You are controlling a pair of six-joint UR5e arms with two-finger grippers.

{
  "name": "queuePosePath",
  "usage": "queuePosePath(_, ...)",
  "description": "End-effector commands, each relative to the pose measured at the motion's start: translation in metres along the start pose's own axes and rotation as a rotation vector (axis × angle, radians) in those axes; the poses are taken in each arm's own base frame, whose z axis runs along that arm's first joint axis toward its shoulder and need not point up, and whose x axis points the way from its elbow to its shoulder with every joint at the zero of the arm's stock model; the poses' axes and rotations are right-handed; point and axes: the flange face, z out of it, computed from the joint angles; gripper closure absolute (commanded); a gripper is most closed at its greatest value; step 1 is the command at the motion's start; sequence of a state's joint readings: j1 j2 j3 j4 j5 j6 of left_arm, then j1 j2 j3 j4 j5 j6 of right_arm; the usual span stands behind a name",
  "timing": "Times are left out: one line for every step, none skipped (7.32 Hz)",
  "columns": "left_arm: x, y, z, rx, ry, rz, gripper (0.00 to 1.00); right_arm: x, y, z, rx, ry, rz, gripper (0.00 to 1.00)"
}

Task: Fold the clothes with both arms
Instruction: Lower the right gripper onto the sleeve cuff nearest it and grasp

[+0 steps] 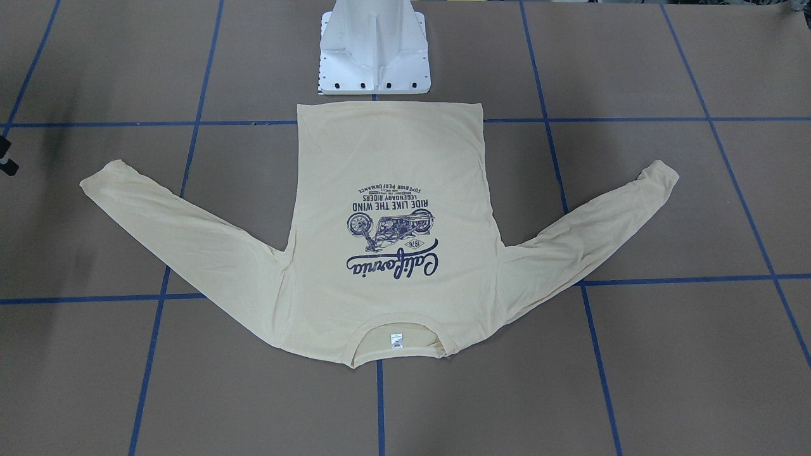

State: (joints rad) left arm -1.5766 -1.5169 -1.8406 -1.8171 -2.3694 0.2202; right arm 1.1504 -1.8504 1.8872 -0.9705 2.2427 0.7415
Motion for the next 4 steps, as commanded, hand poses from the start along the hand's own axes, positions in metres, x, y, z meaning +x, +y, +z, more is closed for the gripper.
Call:
queuePosePath(0.0,0.0,0.002,-0.003,0.003,0.002,0.0,-0.042,0.026,0.032,0.033,0.056,0.034,0.0)
queuePosePath(0.0,0.001,0.002,-0.004,0.003,0.001,0.0,-0.056,0.037,0.053,0.052,0.103,0.038,0.0)
queuePosePath(0.0,0.001,0.002,-0.004,0.003,0.001,0.0,-0.074,0.051,0.071,0.061,0.113,0.054,0.03)
queuePosePath(-0.002,0.002,0.004,-0.007,0.005,0.001,0.0,-0.077,0.06,0.077,0.072,0.078,0.04,0.15)
